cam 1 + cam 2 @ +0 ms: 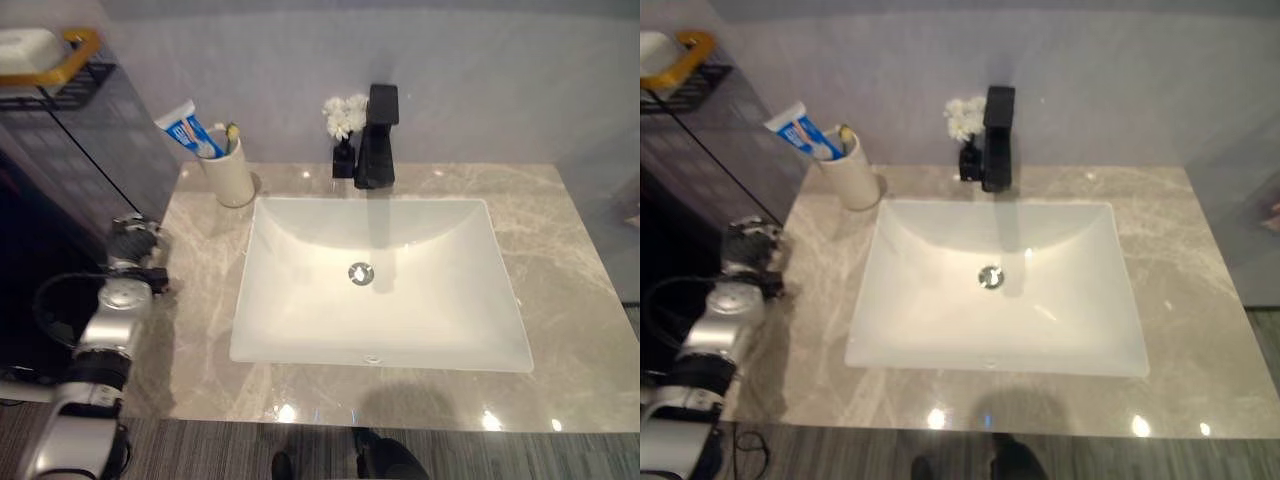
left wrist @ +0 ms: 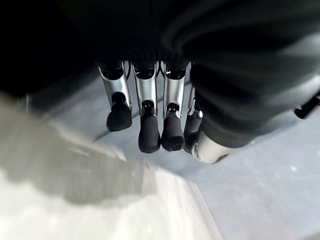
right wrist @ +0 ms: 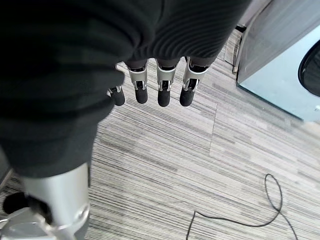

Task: Put brush and paste in cup on sink, flatten towel.

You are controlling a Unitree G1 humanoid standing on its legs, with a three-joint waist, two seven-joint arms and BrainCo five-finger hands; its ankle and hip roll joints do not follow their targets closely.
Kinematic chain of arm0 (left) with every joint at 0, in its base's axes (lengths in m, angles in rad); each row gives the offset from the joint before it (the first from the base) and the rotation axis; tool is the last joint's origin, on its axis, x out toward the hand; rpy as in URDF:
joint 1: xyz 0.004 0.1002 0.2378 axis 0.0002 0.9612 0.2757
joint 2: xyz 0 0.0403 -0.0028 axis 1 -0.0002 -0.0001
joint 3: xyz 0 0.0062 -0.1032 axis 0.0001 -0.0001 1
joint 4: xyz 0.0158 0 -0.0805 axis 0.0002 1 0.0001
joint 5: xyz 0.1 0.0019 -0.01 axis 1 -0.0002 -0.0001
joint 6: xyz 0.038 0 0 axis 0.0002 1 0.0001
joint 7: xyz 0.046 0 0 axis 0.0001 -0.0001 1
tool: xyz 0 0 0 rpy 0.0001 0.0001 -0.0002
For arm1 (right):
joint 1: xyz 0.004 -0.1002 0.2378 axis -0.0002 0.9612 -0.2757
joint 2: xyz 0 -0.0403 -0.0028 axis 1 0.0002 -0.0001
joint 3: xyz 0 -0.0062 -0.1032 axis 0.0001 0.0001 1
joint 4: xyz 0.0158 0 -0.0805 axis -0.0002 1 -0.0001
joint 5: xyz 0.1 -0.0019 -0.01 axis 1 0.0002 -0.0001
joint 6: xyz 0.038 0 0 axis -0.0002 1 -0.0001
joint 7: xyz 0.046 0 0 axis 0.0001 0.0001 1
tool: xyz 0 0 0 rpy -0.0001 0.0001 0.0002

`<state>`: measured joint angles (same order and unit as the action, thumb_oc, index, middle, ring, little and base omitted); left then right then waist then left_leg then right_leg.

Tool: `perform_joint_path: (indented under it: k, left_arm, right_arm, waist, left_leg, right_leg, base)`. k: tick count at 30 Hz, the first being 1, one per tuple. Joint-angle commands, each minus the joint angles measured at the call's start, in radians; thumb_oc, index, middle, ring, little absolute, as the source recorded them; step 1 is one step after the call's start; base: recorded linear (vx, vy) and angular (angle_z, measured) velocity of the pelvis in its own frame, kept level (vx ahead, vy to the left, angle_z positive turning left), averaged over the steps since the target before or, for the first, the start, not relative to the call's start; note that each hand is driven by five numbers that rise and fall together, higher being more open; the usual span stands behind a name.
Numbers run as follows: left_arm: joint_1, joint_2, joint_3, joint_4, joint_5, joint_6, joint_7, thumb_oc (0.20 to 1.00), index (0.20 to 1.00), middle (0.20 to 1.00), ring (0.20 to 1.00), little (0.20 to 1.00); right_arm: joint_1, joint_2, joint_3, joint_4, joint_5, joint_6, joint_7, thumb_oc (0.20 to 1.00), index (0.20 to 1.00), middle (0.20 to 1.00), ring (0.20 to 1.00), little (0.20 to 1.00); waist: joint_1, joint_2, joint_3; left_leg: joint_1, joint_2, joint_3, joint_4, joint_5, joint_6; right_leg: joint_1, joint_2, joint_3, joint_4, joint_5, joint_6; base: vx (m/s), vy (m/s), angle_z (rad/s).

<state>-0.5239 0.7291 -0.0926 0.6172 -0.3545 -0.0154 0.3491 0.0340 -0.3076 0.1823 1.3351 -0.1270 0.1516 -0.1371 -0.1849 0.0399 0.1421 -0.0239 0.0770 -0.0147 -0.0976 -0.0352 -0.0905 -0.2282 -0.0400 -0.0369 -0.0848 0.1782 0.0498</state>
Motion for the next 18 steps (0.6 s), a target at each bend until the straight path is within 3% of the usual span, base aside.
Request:
perform_joint_path:
  k: [1, 12, 15, 18]
  left_arm:
    - [-0.107, 0.081, -0.001, 0.011, -0.02, -0.045, 0.025, 0.2, 0.2, 0.2, 0.2, 0.2]
    - [-0.167, 0.076, -0.07, -0.015, -0.028, -0.074, 0.02, 0.2, 0.2, 0.2, 0.2, 0.2]
    - [-0.173, 0.074, -0.086, -0.041, 0.009, -0.083, 0.025, 0.2, 0.2, 0.2, 0.2, 0.2]
    - [-0.159, 0.095, -0.078, -0.076, 0.14, -0.074, 0.083, 0.2, 0.2, 0.2, 0.2, 0.2]
  right_arm:
    - [-0.015, -0.003, 0.041, -0.003, 0.052, -0.001, -0.036, 1.0, 1.0, 1.0, 1.0, 1.0]
    - [-0.038, 0.006, 0.046, -0.026, 0.104, -0.021, -0.055, 1.0, 1.0, 1.0, 1.0, 1.0]
    - [-0.039, 0.007, 0.045, -0.026, 0.109, -0.031, -0.06, 1.0, 1.0, 1.0, 1.0, 1.0]
    - [-0.036, 0.014, 0.043, -0.025, 0.112, -0.047, -0.069, 1.0, 1.0, 1.0, 1.0, 1.0]
  waist:
    - [-0.01, -0.026, 0.009]
    - [-0.022, -0.031, 0.045]
    - [-0.024, -0.03, 0.047]
    - [-0.023, -0.031, 0.045]
  left_leg:
    - [0.061, -0.069, 0.033, 0.01, -0.041, 0.034]
    - [0.024, -0.066, 0.04, 0.01, -0.026, 0.024]
    - [0.021, -0.067, 0.038, 0.01, -0.027, 0.021]
    - [0.026, -0.067, 0.042, 0.01, -0.032, 0.02]
  right_leg:
    - [-0.059, -0.071, 0.044, 0.122, -0.073, 0.105]
    - [-0.107, -0.075, 0.049, 0.145, -0.069, 0.105]
    - [-0.112, -0.077, 0.052, 0.149, -0.07, 0.104]
    - [-0.111, -0.077, 0.054, 0.148, -0.069, 0.106]
  base:
    - [0.0, 0.0, 0.0]
    - [-0.02, -0.003, 0.01]
    - [0.0, 0.0, 0.0]
    - [0.0, 0.0, 0.0]
